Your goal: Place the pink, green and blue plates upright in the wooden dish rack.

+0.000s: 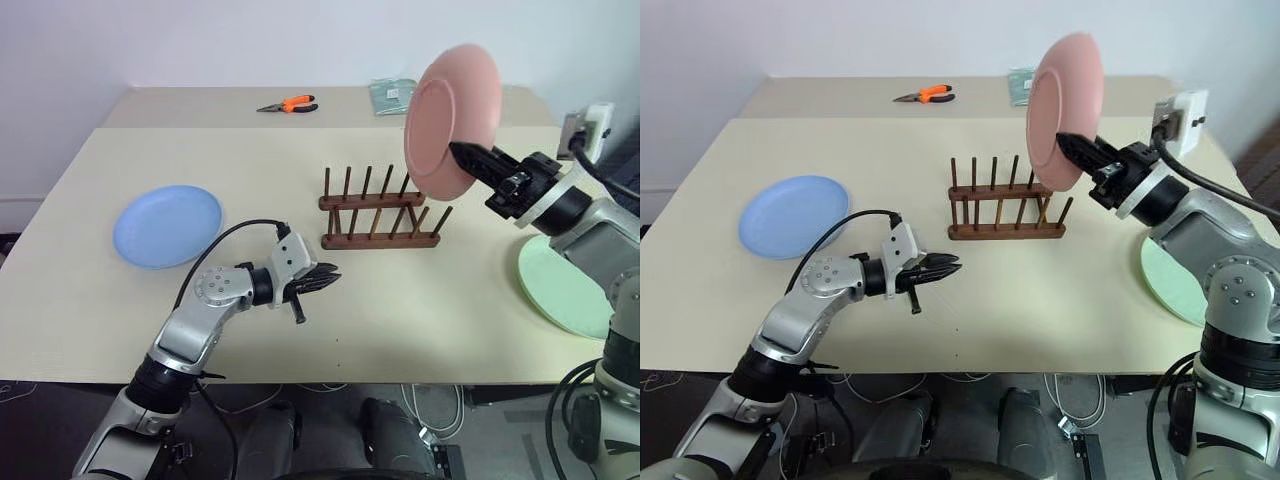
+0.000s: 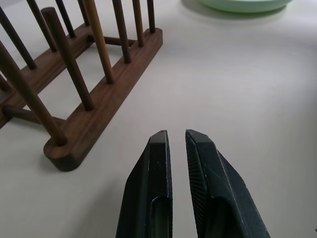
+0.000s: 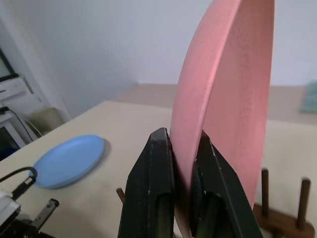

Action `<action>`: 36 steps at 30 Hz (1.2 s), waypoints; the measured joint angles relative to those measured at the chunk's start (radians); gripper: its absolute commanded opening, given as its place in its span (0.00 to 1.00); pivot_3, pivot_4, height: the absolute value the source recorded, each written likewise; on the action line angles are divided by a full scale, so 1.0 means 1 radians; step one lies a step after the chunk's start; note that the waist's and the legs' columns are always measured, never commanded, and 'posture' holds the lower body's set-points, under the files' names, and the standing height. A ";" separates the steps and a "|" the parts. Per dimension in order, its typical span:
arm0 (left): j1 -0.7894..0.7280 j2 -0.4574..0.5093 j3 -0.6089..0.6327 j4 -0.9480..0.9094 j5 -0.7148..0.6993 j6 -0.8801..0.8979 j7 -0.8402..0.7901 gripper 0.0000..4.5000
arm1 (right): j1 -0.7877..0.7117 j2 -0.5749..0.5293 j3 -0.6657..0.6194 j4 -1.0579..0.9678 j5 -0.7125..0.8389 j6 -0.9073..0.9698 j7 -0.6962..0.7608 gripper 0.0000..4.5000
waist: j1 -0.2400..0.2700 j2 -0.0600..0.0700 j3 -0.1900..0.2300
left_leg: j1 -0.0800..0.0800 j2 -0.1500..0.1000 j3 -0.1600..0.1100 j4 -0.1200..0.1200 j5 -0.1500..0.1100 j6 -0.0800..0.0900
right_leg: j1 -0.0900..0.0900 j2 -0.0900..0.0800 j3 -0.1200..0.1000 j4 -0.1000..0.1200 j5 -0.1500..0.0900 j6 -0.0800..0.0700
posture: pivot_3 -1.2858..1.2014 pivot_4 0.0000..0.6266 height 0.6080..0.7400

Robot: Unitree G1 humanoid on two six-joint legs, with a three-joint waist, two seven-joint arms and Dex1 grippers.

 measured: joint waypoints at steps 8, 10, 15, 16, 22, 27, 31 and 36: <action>0.012 -0.001 0.000 -0.013 -0.001 0.000 0.006 0.11 | -0.010 0.038 0.025 0.113 -0.044 0.018 -0.062 0.09 | -0.002 0.000 0.000 | 0.000 0.000 0.001 0.000 0.000 0.000 | 0.000 0.000 0.000 0.000 0.000 0.000 | 0.52 0.24 1.00; 0.012 -0.001 0.000 -0.013 -0.001 0.000 0.007 0.11 | -0.019 0.038 0.026 0.125 -0.053 0.022 -0.068 0.25 | -0.002 0.000 0.000 | 0.000 0.000 0.001 0.000 0.000 0.000 | 0.000 0.000 0.000 0.000 0.000 0.000 | 0.52 0.24 1.00; 0.013 -0.001 0.000 -0.013 -0.001 0.000 0.007 0.11 | -0.027 0.032 0.022 0.124 -0.182 -0.086 -0.070 0.57 | -0.001 0.000 0.000 | 0.000 0.000 0.001 0.000 0.000 0.000 | 0.000 0.000 0.000 0.000 0.000 0.001 | 0.52 0.24 1.00; 0.013 -0.001 -0.001 -0.013 -0.001 0.000 0.006 0.11 | -0.025 0.023 0.005 0.125 -0.202 -0.108 -0.067 0.57 | 0.001 0.000 0.000 | 0.000 0.000 0.001 0.000 0.000 0.000 | 0.000 0.000 0.000 0.000 0.000 0.001 | 0.52 0.24 1.00; 0.025 -0.003 -0.019 -0.018 -0.001 -0.001 -0.008 0.11 | 0.298 -0.218 -0.119 0.105 -0.361 -0.170 0.055 0.57 | 0.009 0.000 0.000 | 0.000 0.000 0.000 -0.001 -0.001 0.001 | 0.002 0.000 -0.002 -0.001 -0.001 0.003 | 0.52 0.24 1.00; 0.007 -0.014 -0.042 -0.007 0.000 -0.017 -0.027 0.11 | 0.568 -0.244 0.005 0.050 -0.512 -0.175 0.155 0.57 | -0.024 0.003 0.000 | 0.001 0.001 0.008 0.000 -0.001 0.002 | 0.001 0.000 0.003 0.001 -0.003 0.004 | 0.52 0.24 1.00; -0.009 -0.023 -0.063 0.001 0.001 -0.031 -0.044 0.11 | 0.580 -0.242 0.098 0.050 -0.661 -0.175 0.083 0.52 | -0.026 0.002 0.000 | 0.003 0.002 0.009 0.000 -0.001 0.002 | 0.003 0.000 0.003 0.001 -0.003 0.003 | 0.52 0.24 1.00; -0.009 -0.016 -0.064 0.008 0.006 -0.035 -0.048 0.11 | 0.562 -0.204 0.139 0.082 -0.741 -0.172 0.049 0.08 | -0.019 0.002 0.000 | 0.001 0.001 0.008 0.001 -0.001 0.002 | 0.000 -0.001 0.003 0.000 -0.002 0.004 | 0.52 0.24 1.00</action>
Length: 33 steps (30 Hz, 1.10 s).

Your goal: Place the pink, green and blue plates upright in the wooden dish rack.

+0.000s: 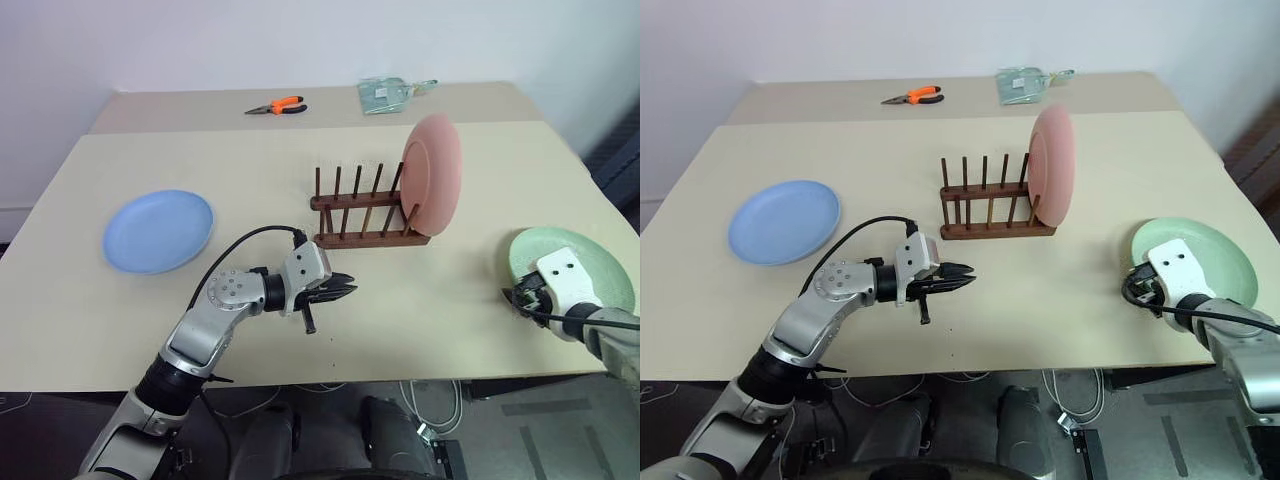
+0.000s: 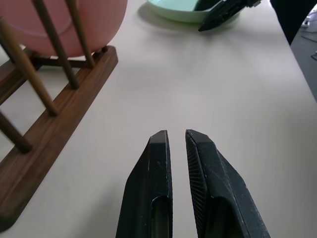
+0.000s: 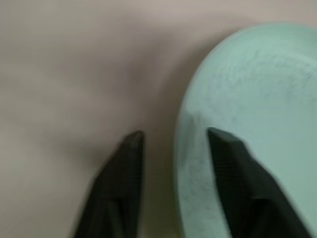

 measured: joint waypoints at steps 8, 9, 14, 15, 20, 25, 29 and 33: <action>0.010 0.007 0.004 0.000 0.003 -0.003 -0.001 0.11 | -0.117 0.051 -0.056 0.014 -0.029 -0.041 -0.012 0.01 | -0.003 -0.001 0.001 | 0.001 0.000 0.000 0.001 0.000 0.000 | 0.001 0.000 0.000 0.000 -0.001 0.000 | 0.52 0.24 1.00; 0.014 0.007 0.010 0.000 0.003 -0.004 0.003 0.11 | -0.179 0.081 -0.088 0.014 0.004 -0.047 -0.013 0.01 | -0.008 0.000 0.001 | 0.001 0.000 0.000 0.000 0.000 0.000 | 0.000 0.000 0.000 0.000 0.000 0.000 | 0.52 0.24 1.00; 0.046 0.015 0.081 0.020 -0.023 -0.043 0.010 0.11 | -0.605 0.184 -0.291 -0.099 0.418 0.014 -0.036 0.01 | -0.005 0.004 0.003 | 0.001 0.002 -0.005 -0.002 0.000 0.000 | 0.000 0.002 -0.004 0.002 0.002 0.002 | 0.52 0.24 1.00; 0.051 0.020 0.100 0.033 -0.031 -0.048 0.011 0.11 | -0.661 0.192 -0.312 -0.134 0.526 0.041 -0.040 0.01 | -0.001 0.002 0.003 | 0.000 0.002 -0.009 -0.002 0.000 0.000 | 0.000 0.003 -0.006 0.001 0.003 -0.001 | 0.52 0.24 1.00; 0.093 0.069 0.194 0.099 -0.039 -0.099 0.012 0.11 | -0.819 0.322 -0.258 -0.170 0.964 0.130 -0.154 0.01 | 0.011 -0.001 0.002 | 0.000 0.001 -0.010 -0.002 0.000 0.000 | 0.000 0.000 -0.005 0.000 0.002 -0.004 | 0.52 0.24 1.00; 0.129 0.085 0.211 0.113 -0.039 -0.133 0.011 0.11 | -0.854 0.468 -0.110 -0.150 1.147 0.136 -0.332 0.01 | 0.019 -0.001 0.002 | -0.001 0.000 -0.010 -0.002 0.000 0.000 | -0.001 0.000 -0.004 0.000 0.002 -0.004 | 0.52 0.24 1.00; 0.141 0.077 0.211 0.108 -0.039 -0.137 0.026 0.11 | -0.805 0.515 -0.032 -0.086 1.141 0.139 -0.399 0.01 | 0.018 -0.001 0.002 | -0.001 0.000 -0.009 -0.002 0.000 0.000 | -0.001 0.000 -0.004 0.000 0.002 -0.004 | 0.52 0.24 1.00; 0.162 0.065 0.208 0.079 -0.039 -0.132 0.042 0.11 | -0.779 0.515 -0.002 -0.014 1.082 0.138 -0.402 0.01 | 0.014 0.000 0.002 | -0.001 0.000 -0.007 -0.002 0.000 0.000 | -0.002 0.001 -0.004 0.002 0.002 -0.004 | 0.52 0.24 1.00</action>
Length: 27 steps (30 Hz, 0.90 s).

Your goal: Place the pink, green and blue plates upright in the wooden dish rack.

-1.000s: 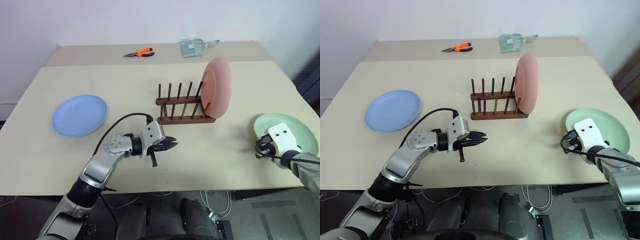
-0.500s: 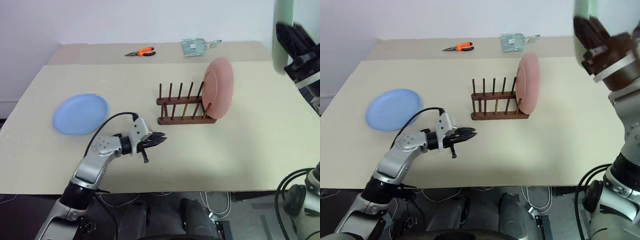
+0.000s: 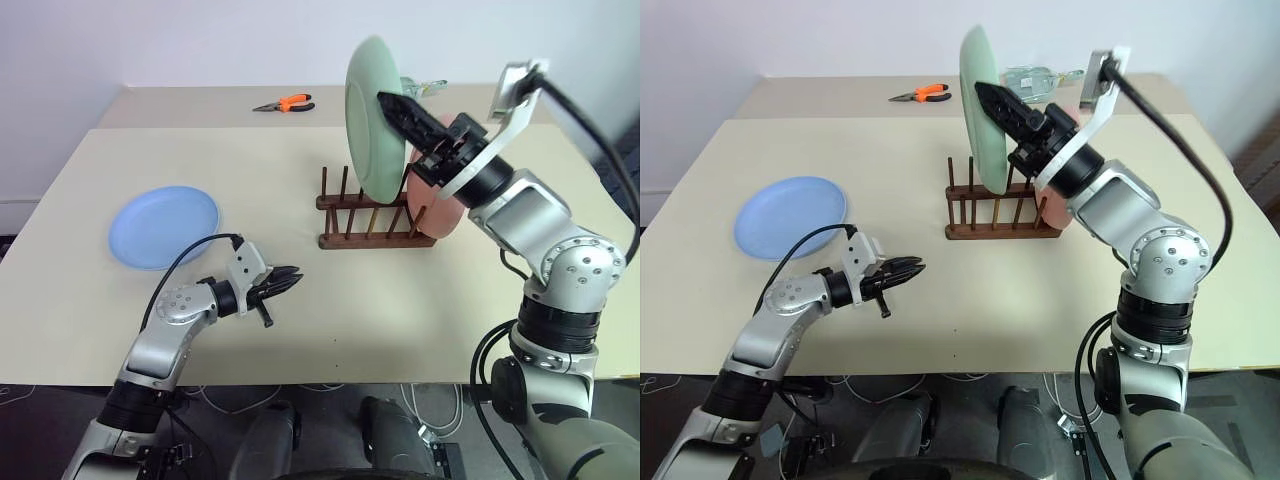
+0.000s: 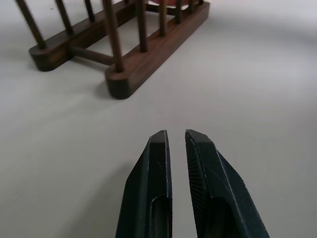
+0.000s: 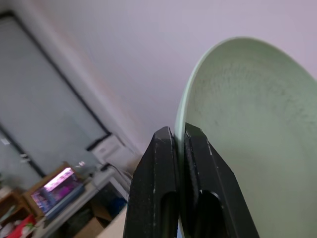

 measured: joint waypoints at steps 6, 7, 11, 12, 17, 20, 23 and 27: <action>0.012 0.001 0.000 -0.021 0.000 0.007 0.009 0.11 | 0.004 -0.002 0.000 0.033 -0.051 -0.002 0.020 0.01 | -0.005 0.000 0.000 | 0.000 0.000 0.000 0.000 0.000 0.000 | 0.000 0.001 0.000 0.001 0.000 0.000 | 0.52 0.24 1.00; 0.012 0.001 0.000 -0.021 0.000 0.012 0.010 0.11 | 0.008 -0.001 0.000 0.044 -0.060 -0.002 0.021 0.01 | -0.006 0.000 0.000 | 0.000 0.000 0.000 0.000 0.000 0.000 | 0.000 0.001 0.000 0.001 0.000 0.000 | 0.52 0.24 1.00; 0.012 0.000 0.000 -0.021 0.000 0.021 0.012 0.11 | 0.019 0.007 0.000 0.092 -0.089 -0.001 0.024 0.16 | -0.010 0.000 0.000 | 0.000 0.000 0.000 0.000 0.000 0.000 | 0.000 0.001 0.000 0.001 0.000 0.000 | 0.52 0.24 1.00; 0.012 0.000 -0.001 -0.021 0.000 0.022 0.013 0.11 | 0.019 0.008 0.000 0.099 -0.098 -0.001 0.025 0.24 | -0.012 0.000 0.000 | 0.000 0.000 0.000 0.000 0.000 0.000 | 0.000 0.001 0.000 0.001 0.000 0.000 | 0.52 0.24 1.00; 0.003 -0.004 -0.002 -0.021 -0.018 0.069 0.015 0.42 | 0.017 -0.028 0.037 0.117 -0.292 -0.072 0.075 0.57 | -0.020 0.001 0.000 | 0.000 0.000 0.000 0.000 0.000 0.000 | 0.000 0.001 0.000 0.001 0.001 0.003 | 0.52 0.24 1.00; -0.001 -0.017 0.034 -0.020 -0.042 0.089 0.046 0.76 | 0.004 -0.130 0.105 0.088 -0.493 -0.169 0.181 0.57 | -0.020 0.001 0.000 | 0.000 0.000 0.000 0.000 0.000 0.000 | 0.000 0.001 0.000 0.001 0.001 0.003 | 0.52 0.24 1.00; -0.059 -0.083 0.158 0.019 -0.075 0.093 0.178 0.99 | -0.017 -0.203 0.143 0.061 -0.657 -0.264 0.262 0.76 | -0.018 0.000 0.001 | 0.000 0.000 -0.001 0.000 0.000 0.000 | 0.000 0.001 -0.001 0.001 0.001 0.004 | 0.52 0.24 1.00; -0.238 -0.118 0.416 0.150 -0.031 0.092 0.578 0.99 | -0.043 -0.282 0.236 -0.013 -0.859 -0.404 0.402 0.98 | -0.027 -0.002 -0.001 | 0.002 0.001 -0.001 -0.001 0.000 -0.001 | 0.000 0.001 -0.001 0.001 -0.001 0.008 | 0.52 0.24 1.00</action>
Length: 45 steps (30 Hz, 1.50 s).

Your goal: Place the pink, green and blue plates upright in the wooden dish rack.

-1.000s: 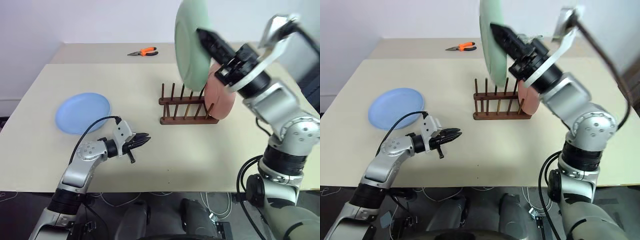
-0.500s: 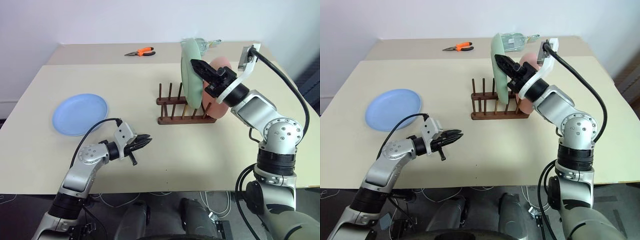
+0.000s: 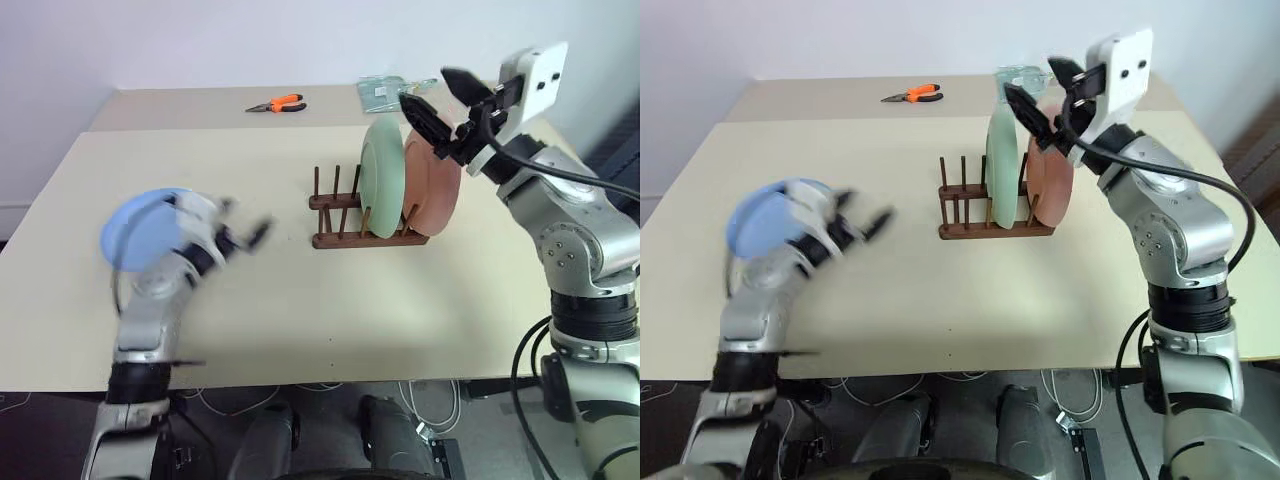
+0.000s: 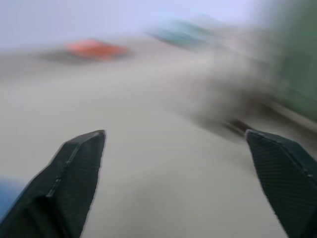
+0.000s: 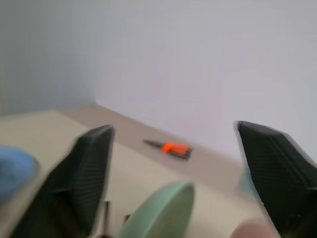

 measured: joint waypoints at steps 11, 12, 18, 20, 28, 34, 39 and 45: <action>-0.072 -0.064 0.399 0.027 -0.029 0.343 0.578 0.99 | 0.078 0.096 0.262 -0.089 -0.194 -0.086 0.214 0.98 | 0.025 -0.009 0.001 | -0.002 -0.003 -0.003 0.001 0.002 -0.003 | 0.001 -0.001 0.000 -0.001 0.002 -0.002 | 0.52 0.24 1.00; -0.072 -0.086 0.424 0.012 -0.057 0.371 0.594 0.99 | 0.081 0.102 0.263 -0.089 -0.202 -0.088 0.220 0.98 | 0.029 -0.010 0.000 | -0.002 -0.003 -0.003 0.001 0.002 -0.004 | 0.001 -0.001 0.000 -0.001 0.002 -0.002 | 0.52 0.24 1.00; -0.076 -0.177 0.557 -0.035 -0.249 0.488 0.617 0.58 | 0.100 0.132 0.267 -0.087 -0.257 -0.106 0.245 1.00 | 0.029 -0.011 0.000 | -0.002 -0.002 -0.003 0.001 0.002 -0.004 | 0.001 -0.001 0.000 0.000 0.002 -0.002 | 0.52 0.24 1.00; -0.088 -0.198 0.596 -0.037 -0.312 0.498 0.638 0.35 | 0.100 0.144 0.267 -0.084 -0.265 -0.108 0.248 1.00 | 0.030 -0.011 0.000 | -0.002 -0.002 -0.004 0.001 0.002 -0.005 | 0.001 -0.001 0.000 0.000 0.002 -0.002 | 0.52 0.24 1.00; -0.113 -0.173 0.544 -0.022 -0.401 0.486 0.575 0.01 | 0.091 0.152 0.262 -0.076 -0.311 -0.108 0.275 1.00 | 0.032 -0.013 0.001 | -0.002 -0.003 -0.003 0.001 0.003 -0.006 | 0.001 0.000 -0.001 0.000 0.002 -0.002 | 0.52 0.24 1.00; -0.214 -0.101 0.236 -0.256 -0.432 0.476 0.339 0.01 | 0.044 0.122 0.340 -0.045 -0.496 -0.234 0.313 1.00 | 0.028 -0.017 0.003 | -0.002 -0.003 -0.003 0.000 0.003 -0.006 | 0.001 -0.001 0.000 -0.001 0.003 -0.003 | 0.52 0.24 1.00; -0.245 -0.066 0.065 -0.366 -0.464 0.556 0.275 0.01 | -0.007 0.124 0.402 0.067 -0.683 -0.358 0.298 1.00 | 0.005 -0.016 0.002 | 0.000 -0.002 -0.002 -0.003 0.004 -0.008 | 0.000 0.000 0.001 0.000 0.003 -0.003 | 0.52 0.24 1.00; -0.244 -0.046 0.005 -0.395 -0.478 0.610 0.265 0.00 | -0.031 0.143 0.427 0.180 -0.798 -0.441 0.284 0.48 | 0.002 -0.016 0.003 | -0.001 -0.002 -0.002 -0.007 0.005 -0.010 | -0.003 0.000 0.001 0.000 0.003 -0.004 | 0.52 0.24 1.00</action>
